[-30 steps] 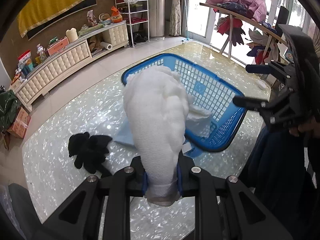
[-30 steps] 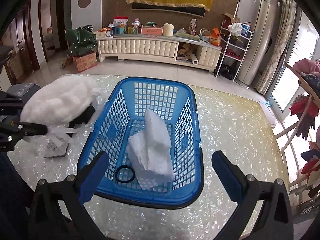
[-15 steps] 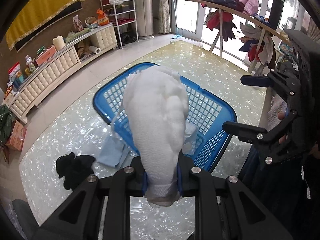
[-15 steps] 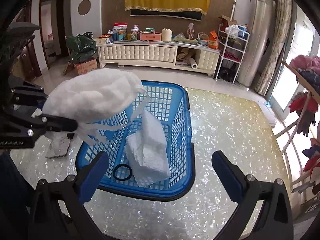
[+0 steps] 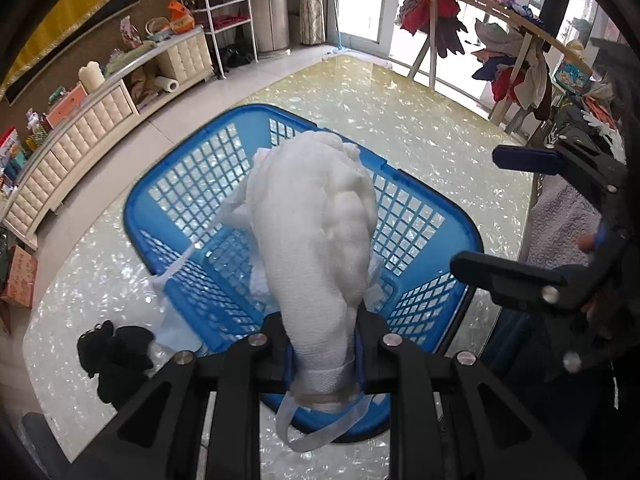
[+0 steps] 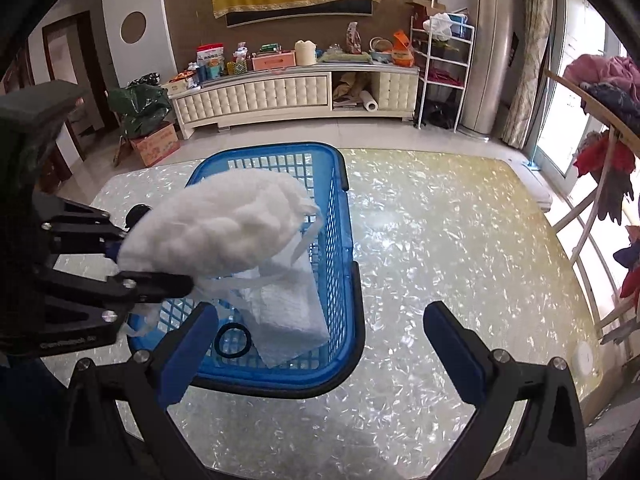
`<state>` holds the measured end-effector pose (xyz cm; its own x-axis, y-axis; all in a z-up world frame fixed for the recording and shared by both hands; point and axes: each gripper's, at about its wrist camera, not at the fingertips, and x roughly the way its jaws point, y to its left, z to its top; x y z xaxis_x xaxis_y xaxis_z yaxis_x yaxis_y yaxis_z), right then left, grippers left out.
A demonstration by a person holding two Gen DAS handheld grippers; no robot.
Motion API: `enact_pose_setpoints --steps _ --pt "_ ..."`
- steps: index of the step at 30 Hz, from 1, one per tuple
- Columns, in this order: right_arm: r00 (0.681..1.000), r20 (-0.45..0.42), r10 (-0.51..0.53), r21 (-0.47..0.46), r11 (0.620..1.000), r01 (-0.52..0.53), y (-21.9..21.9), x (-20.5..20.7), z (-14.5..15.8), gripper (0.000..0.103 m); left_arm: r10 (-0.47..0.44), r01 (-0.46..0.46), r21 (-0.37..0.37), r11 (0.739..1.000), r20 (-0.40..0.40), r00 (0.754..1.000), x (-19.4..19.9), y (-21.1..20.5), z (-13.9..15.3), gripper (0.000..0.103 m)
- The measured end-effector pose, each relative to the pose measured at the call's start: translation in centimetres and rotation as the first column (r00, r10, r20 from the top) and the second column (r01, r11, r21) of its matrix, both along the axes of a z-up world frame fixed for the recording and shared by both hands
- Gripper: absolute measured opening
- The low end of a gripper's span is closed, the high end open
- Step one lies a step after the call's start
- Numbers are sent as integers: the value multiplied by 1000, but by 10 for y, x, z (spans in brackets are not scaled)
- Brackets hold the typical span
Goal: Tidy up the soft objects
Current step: 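Carry the quilted pad with the left gripper over the basket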
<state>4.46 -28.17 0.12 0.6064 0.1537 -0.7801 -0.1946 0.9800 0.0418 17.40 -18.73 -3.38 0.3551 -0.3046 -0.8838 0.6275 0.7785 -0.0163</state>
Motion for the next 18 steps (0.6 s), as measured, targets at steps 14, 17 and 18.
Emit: enact_pose_setpoints --steps 14,17,18 --pt "999 -48 -25 14 1000 26 -8 3 -3 103 -62 63 7 998 -88 994 2 -18 -30 20" --pt "998 -49 -26 9 1000 26 -7 2 -3 103 -57 58 17 998 -92 994 1 -19 -34 20" --pt "998 -50 -27 9 1000 28 -7 3 -3 103 -56 58 19 998 -93 994 0 -18 -34 20"
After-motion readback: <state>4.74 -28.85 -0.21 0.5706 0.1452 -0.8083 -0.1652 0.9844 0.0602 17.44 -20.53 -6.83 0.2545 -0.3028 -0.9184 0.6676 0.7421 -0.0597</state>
